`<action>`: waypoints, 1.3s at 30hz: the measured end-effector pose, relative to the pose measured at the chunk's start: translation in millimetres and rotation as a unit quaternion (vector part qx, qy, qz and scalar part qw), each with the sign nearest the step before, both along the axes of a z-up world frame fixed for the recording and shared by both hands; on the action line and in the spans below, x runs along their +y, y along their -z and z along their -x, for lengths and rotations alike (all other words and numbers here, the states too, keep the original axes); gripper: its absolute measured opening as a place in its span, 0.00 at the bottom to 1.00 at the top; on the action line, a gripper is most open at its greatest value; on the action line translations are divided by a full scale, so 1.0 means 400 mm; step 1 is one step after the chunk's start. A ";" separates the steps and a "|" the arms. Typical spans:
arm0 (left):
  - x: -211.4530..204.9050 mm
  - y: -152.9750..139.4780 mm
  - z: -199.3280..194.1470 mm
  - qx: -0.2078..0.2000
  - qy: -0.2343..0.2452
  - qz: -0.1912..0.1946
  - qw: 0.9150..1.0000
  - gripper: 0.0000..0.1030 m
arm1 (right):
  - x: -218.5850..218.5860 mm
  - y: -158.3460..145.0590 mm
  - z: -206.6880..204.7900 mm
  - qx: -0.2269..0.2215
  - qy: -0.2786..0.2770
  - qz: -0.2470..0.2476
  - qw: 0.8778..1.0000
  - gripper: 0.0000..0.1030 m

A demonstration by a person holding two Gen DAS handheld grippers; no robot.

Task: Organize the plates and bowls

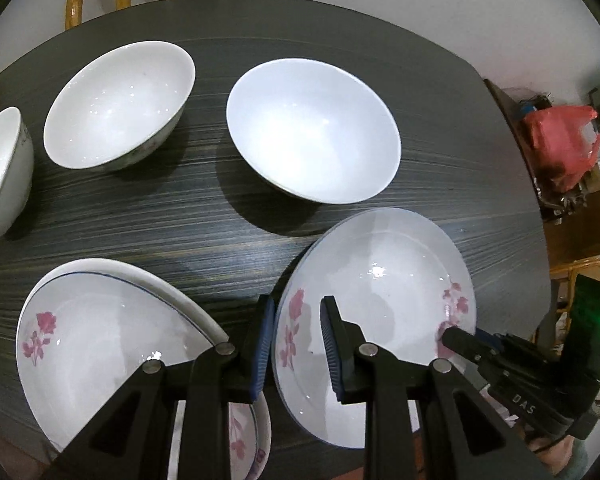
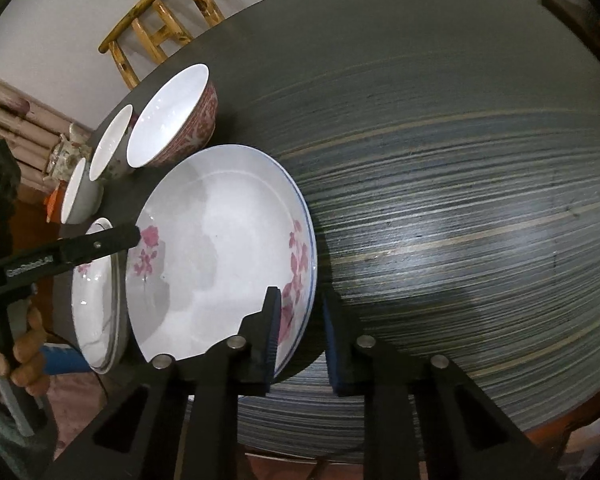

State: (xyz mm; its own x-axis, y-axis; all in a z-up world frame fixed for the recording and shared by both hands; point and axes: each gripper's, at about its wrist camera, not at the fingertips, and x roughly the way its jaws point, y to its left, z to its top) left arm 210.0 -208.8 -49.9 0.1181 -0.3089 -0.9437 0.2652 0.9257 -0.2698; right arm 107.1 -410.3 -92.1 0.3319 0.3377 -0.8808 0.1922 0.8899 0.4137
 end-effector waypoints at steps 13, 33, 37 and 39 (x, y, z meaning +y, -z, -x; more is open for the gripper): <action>-0.060 0.028 0.024 0.028 0.011 -0.005 1.000 0.24 | -0.026 0.005 -0.011 0.000 0.008 0.011 1.000 0.12; -0.064 0.050 0.068 0.020 0.007 -0.008 1.000 0.20 | -0.031 0.000 -0.011 -0.004 0.004 0.039 0.999 0.15; -0.057 0.052 0.065 0.025 0.002 0.001 1.000 0.18 | -0.023 0.000 -0.012 -0.008 0.002 0.046 0.999 0.15; -0.052 0.052 0.065 0.025 0.001 0.001 1.000 0.18 | -0.021 0.002 -0.013 -0.007 0.003 0.046 0.999 0.15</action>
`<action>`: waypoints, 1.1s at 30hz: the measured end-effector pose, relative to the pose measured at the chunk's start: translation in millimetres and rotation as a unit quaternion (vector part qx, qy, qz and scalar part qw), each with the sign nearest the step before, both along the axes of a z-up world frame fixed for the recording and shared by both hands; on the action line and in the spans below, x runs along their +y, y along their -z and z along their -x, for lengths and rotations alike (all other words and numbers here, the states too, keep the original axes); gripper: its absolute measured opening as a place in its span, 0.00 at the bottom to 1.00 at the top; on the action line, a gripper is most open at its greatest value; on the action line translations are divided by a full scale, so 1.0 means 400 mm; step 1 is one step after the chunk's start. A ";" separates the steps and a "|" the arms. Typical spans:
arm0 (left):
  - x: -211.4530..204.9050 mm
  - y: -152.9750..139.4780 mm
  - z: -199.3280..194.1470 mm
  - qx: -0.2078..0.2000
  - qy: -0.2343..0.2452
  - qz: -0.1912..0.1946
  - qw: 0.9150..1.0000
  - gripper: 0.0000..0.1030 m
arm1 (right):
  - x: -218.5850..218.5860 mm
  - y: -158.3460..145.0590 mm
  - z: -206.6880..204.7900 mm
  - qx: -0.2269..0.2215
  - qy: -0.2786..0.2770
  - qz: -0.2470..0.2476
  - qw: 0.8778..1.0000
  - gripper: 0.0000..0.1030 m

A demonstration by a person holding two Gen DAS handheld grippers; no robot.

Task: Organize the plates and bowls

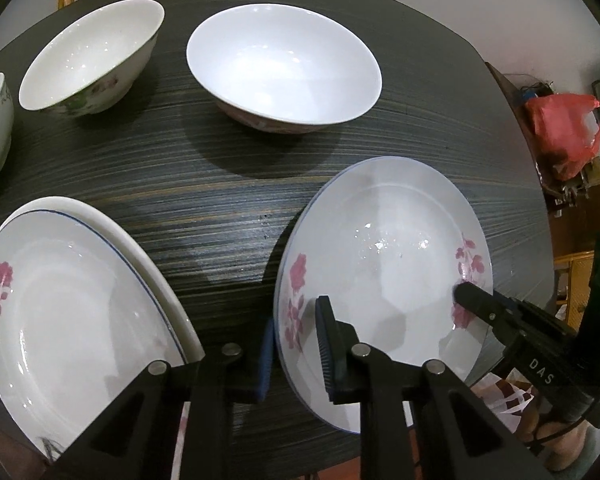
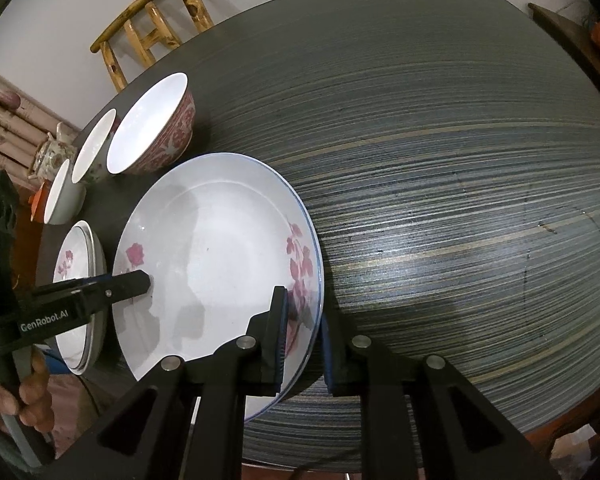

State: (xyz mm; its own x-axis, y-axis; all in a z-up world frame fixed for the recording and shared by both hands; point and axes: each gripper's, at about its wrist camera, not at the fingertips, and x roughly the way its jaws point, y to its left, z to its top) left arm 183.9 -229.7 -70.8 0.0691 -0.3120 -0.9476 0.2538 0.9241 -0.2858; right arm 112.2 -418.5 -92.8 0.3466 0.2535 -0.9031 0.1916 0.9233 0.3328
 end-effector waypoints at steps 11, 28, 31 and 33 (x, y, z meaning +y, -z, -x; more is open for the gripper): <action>0.023 -0.029 0.004 -0.015 0.003 0.009 1.000 0.18 | 0.006 -0.023 0.003 -0.003 0.007 0.004 1.000 0.15; 0.089 -0.087 0.015 -0.036 -0.011 0.021 0.999 0.18 | 0.051 -0.090 0.014 -0.023 -0.010 0.015 1.000 0.15; 0.111 -0.108 0.019 -0.043 -0.018 0.023 0.999 0.18 | 0.075 -0.111 0.010 -0.029 -0.016 0.017 0.999 0.15; 0.139 -0.117 0.020 -0.048 -0.022 0.023 0.998 0.18 | 0.092 -0.125 0.005 -0.032 -0.021 0.017 0.999 0.15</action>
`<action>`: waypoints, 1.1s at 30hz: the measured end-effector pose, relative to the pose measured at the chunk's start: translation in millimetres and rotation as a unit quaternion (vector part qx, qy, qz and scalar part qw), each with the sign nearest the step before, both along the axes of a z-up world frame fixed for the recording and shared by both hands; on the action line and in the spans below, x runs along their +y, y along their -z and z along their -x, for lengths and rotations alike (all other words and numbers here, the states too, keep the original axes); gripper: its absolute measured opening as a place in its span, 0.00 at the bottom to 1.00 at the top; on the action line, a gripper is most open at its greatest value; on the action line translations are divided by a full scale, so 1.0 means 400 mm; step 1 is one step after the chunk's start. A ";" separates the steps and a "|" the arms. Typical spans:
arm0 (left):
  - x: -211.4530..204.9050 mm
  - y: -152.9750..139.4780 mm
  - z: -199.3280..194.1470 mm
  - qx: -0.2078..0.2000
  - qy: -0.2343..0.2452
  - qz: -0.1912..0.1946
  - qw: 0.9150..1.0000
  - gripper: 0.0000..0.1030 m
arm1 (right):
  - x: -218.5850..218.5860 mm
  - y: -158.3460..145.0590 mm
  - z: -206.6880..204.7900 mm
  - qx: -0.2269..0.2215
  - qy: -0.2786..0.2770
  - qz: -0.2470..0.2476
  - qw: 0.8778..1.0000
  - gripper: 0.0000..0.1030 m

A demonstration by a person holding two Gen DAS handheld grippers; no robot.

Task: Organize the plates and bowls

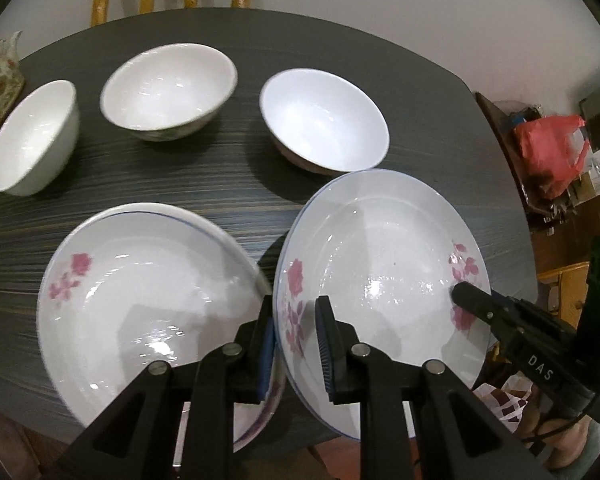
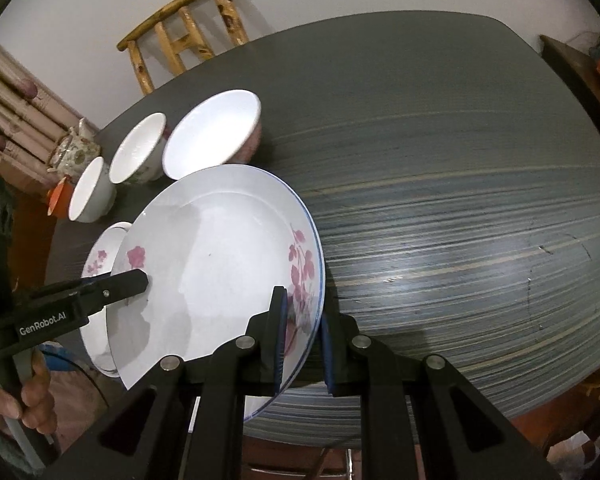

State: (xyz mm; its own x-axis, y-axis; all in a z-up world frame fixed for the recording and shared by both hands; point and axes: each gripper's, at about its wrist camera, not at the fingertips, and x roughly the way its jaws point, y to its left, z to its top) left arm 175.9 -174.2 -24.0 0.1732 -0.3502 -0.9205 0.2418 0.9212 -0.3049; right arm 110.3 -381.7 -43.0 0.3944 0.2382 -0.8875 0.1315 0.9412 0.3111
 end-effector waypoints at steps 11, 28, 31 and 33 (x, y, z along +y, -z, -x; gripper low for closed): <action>0.153 -0.030 0.032 -0.013 -0.044 -0.001 0.999 0.18 | 0.137 -0.051 -0.038 -0.013 -0.047 0.002 0.999 0.15; 0.349 0.013 0.047 -0.007 -0.097 -0.011 0.995 0.18 | 0.334 -0.030 -0.080 -0.001 -0.116 0.003 0.993 0.15; 0.375 0.029 0.048 -0.002 -0.100 -0.011 0.995 0.18 | 0.353 -0.022 -0.085 0.004 -0.122 0.006 0.992 0.15; 0.381 0.035 0.048 0.001 -0.100 -0.013 0.995 0.18 | 0.360 -0.017 -0.087 0.007 -0.125 0.007 0.992 0.15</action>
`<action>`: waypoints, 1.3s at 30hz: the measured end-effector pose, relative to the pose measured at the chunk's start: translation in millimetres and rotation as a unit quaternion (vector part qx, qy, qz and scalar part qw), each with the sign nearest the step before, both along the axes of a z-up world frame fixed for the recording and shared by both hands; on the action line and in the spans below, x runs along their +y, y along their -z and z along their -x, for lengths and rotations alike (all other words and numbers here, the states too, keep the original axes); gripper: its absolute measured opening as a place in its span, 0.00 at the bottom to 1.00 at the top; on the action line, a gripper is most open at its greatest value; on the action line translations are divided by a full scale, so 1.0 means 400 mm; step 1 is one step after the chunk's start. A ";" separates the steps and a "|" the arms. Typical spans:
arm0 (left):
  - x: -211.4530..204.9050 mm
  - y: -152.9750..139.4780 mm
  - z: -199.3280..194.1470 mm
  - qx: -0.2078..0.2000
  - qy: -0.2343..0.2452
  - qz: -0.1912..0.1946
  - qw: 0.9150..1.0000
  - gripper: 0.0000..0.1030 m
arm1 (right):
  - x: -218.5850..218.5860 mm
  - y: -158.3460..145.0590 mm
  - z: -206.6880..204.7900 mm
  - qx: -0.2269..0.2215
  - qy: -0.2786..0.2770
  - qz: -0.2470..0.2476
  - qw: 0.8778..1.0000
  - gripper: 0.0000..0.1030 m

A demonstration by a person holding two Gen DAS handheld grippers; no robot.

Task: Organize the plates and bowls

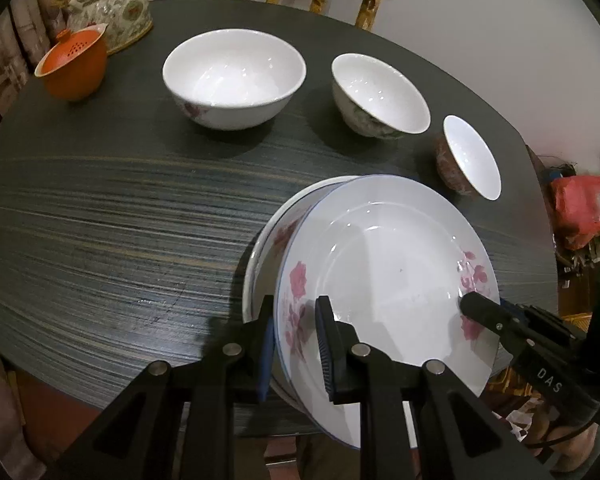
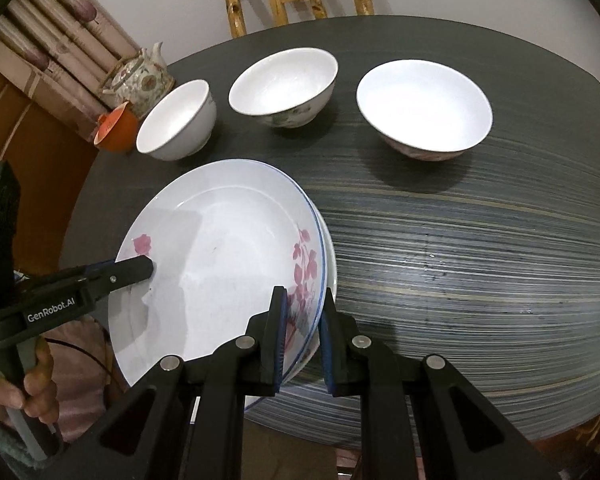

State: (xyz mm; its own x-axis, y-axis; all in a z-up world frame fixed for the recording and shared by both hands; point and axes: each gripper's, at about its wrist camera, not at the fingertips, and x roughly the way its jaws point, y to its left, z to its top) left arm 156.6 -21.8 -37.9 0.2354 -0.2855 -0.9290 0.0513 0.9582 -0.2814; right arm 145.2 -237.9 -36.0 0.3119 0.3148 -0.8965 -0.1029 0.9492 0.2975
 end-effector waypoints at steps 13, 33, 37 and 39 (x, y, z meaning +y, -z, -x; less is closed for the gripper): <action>0.007 0.030 0.007 0.007 -0.002 -0.001 1.000 0.18 | 0.026 0.031 -0.013 0.014 -0.004 0.009 1.000 0.15; 0.004 0.022 0.005 0.012 0.008 -0.006 1.000 0.18 | 0.072 0.038 -0.020 -0.005 -0.023 0.057 0.998 0.23; -0.017 0.018 0.010 0.002 0.020 -0.032 0.999 0.19 | 0.077 0.038 -0.019 -0.007 -0.025 0.077 0.997 0.27; -0.016 0.017 0.010 -0.003 0.021 -0.035 0.999 0.19 | 0.073 0.042 -0.017 -0.004 -0.024 0.075 0.997 0.27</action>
State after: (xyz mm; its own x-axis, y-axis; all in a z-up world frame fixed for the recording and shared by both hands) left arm 152.7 -28.3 -44.8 0.2304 -0.2287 -0.9459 0.0927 0.9727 -0.2126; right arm 152.0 -208.7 -52.8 0.3075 0.1917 -0.9320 -0.1514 0.9769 0.1510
